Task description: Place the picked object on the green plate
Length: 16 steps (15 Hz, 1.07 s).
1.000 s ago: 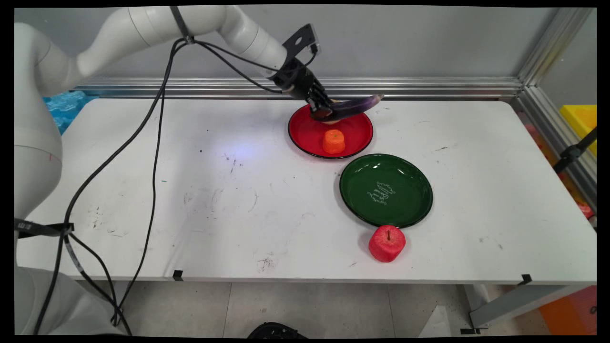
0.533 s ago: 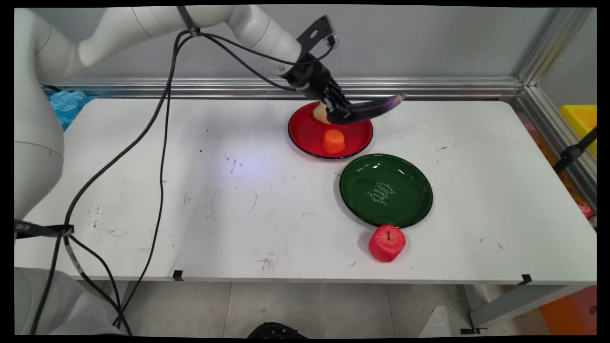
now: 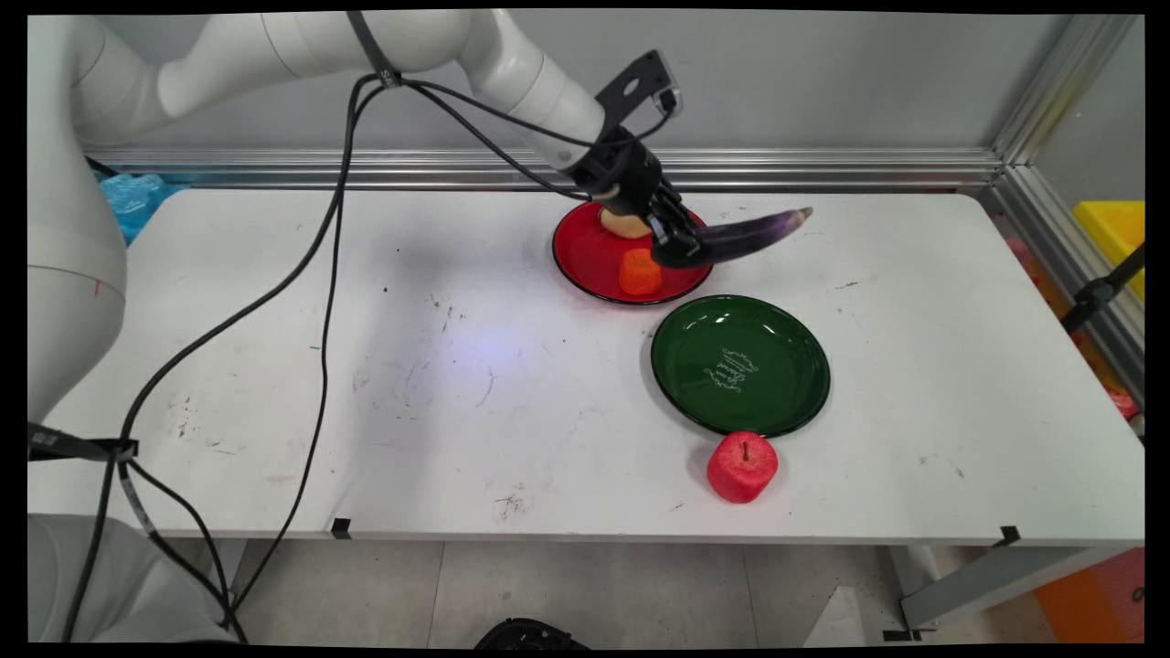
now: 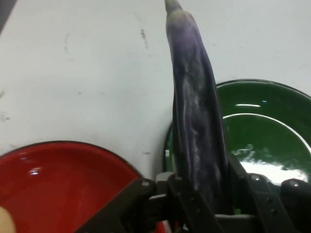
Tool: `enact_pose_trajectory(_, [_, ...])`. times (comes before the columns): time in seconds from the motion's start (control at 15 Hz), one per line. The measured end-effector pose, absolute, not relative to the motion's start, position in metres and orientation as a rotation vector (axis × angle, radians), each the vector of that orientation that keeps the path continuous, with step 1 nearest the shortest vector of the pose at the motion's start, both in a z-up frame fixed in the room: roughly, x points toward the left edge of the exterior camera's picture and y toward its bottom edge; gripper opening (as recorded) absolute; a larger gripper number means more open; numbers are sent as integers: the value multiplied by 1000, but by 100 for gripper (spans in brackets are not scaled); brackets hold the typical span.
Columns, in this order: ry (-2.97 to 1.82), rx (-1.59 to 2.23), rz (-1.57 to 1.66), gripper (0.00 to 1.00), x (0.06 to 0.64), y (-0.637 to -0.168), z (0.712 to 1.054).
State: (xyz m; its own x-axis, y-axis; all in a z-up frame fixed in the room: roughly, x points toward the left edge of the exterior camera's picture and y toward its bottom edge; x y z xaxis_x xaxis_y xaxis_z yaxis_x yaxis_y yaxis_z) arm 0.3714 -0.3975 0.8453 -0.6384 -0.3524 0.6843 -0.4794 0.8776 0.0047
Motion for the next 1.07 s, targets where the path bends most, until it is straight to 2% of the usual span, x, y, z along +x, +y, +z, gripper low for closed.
enact_pose_trajectory(1.07, [-2339,590,89,0,320,-334,801])
